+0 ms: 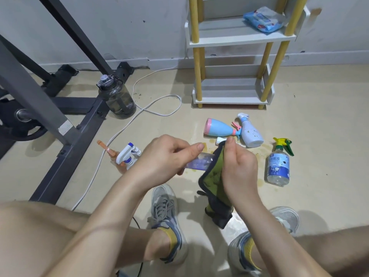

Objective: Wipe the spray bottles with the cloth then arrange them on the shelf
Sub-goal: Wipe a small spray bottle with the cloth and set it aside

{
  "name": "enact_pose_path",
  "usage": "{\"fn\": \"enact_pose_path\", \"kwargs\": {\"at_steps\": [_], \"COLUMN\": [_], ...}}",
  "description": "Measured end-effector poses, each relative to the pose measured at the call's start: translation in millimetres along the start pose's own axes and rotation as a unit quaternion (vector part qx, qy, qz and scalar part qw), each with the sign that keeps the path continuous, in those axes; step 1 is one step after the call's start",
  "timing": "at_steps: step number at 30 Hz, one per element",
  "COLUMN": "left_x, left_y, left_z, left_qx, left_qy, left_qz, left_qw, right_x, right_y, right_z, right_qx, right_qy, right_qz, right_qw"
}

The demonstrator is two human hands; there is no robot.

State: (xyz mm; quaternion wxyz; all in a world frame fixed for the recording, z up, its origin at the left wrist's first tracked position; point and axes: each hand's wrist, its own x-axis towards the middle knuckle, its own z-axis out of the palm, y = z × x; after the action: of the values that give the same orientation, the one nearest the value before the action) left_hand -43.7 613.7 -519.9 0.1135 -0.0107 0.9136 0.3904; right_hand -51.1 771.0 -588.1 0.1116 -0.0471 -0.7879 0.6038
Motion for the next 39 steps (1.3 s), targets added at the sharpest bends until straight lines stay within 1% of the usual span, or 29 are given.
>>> {"fn": "enact_pose_path", "kwargs": {"at_steps": [2,4,6,9,10,11,12,13,14,15,16,17,19,21,23,24,26,28,29,30,31,32,33,34,35,36,37,38,39], "left_x": [-2.7,-7.6,-8.5,-4.1,-2.3,-1.8,-2.8,-4.9,-7.4,-8.0,-5.8,-2.0,7.1,13.6,8.6,4.8,-1.3,-4.9,-6.7,-10.5,-14.7,-17.6,-18.0,-14.4,-8.6,-2.7,2.5,5.8,6.6], "left_y": [2.5,7.1,7.4,2.5,0.5,1.1,2.2,4.2,6.5,7.4,8.0,7.7,4.6,2.2,6.8,10.4,13.2,13.8,13.4,13.8,12.9,12.8,12.9,10.9,9.2,8.6,8.5,9.6,10.6], "left_z": [0.1,4.1,7.1,8.6,12.9,19.3,28.7,40.4,51.4,58.8,61.0,59.0,50.6,44.4,48.9,53.5,63.4,65.3,63.3,60.1,57.8,54.5,48.2,40.7,32.4,24.0,15.9,8.8,4.0], "left_qx": [0.014,0.033,0.041,-0.035,-0.081,-0.120,-0.125,-0.085,-0.010,0.061,0.103,0.125,0.124,0.086,0.037,0.030,0.069,0.115,0.124,0.119,0.115,0.107,0.091,0.066,0.030,-0.017,-0.076,-0.143,-0.203], "left_qy": [0.030,0.057,0.077,0.145,0.174,0.191,0.203,0.215,0.225,0.231,0.243,0.254,0.259,0.244,0.251,0.262,0.255,0.193,0.141,0.076,0.012,-0.022,-0.012,0.036,0.100,0.140,0.141,0.111,0.072], "left_qz": [0.044,0.084,0.103,0.081,0.068,0.060,0.062,0.085,0.115,0.133,0.136,0.125,0.068,0.013,0.027,0.046,0.074,0.093,0.101,0.106,0.110,0.116,0.118,0.113,0.102,0.086,0.070,0.058,0.051], "left_qw": [0.998,0.994,0.991,0.985,0.979,0.972,0.969,0.969,0.967,0.962,0.955,0.951,0.955,0.966,0.967,0.963,0.962,0.970,0.977,0.984,0.987,0.987,0.989,0.991,0.989,0.986,0.985,0.982,0.975], "right_x": [3.3,4.9,6.8,12.9,14.7,15.3,14.3,10.9,6.4,1.5,-4.3,-10.9,-27.1,-40.1,-38.9,-32.5,-16.9,-7.8,-6.2,-5.4,-3.7,-1.4,0.7,2.7,3.9,3.9,3.2,2.5,1.4], "right_y": [-2.1,-4.9,-8.7,-6.3,-10.5,-16.1,-21.5,-29.0,-36.0,-43.2,-45.1,-45.4,-40.5,-36.6,-35.1,-32.7,-31.9,-27.7,-24.0,-20.2,-15.5,-10.9,-8.3,-7.6,-10.1,-13.5,-17.2,-20.5,-22.1], "right_z": [4.7,5.9,-0.1,-10.1,-9.7,-7.7,-4.7,-2.5,-0.6,0.0,1.6,3.6,11.6,18.4,17.5,15.1,7.9,3.0,1.9,1.4,0.5,-0.8,-4.0,-7.3,-10.7,-12.6,-13.5,-13.6,-13.4], "right_qx": [0.090,0.210,0.288,0.425,0.481,0.528,0.555,0.551,0.515,0.455,0.385,0.326,0.247,0.216,0.266,0.314,0.416,0.484,0.489,0.476,0.443,0.388,0.319,0.255,0.211,0.187,0.180,0.185,0.188], "right_qy": [0.026,0.062,0.093,0.138,0.124,0.094,0.054,0.010,-0.023,-0.042,-0.054,-0.070,-0.127,-0.163,-0.150,-0.132,-0.092,-0.071,-0.068,-0.065,-0.059,-0.056,-0.070,-0.105,-0.152,-0.200,-0.235,-0.247,-0.237], "right_qz": [0.136,0.261,0.349,0.411,0.409,0.396,0.375,0.352,0.321,0.282,0.235,0.193,0.135,0.117,0.137,0.157,0.211,0.255,0.264,0.265,0.256,0.228,0.184,0.138,0.106,0.099,0.109,0.119,0.126], "right_qw": [0.986,0.940,0.887,0.795,0.765,0.745,0.740,0.756,0.795,0.844,0.891,0.923,0.951,0.955,0.942,0.927,0.880,0.834,0.829,0.836,0.857,0.891,0.927,0.951,0.960,0.957,0.949,0.944,0.945]}}
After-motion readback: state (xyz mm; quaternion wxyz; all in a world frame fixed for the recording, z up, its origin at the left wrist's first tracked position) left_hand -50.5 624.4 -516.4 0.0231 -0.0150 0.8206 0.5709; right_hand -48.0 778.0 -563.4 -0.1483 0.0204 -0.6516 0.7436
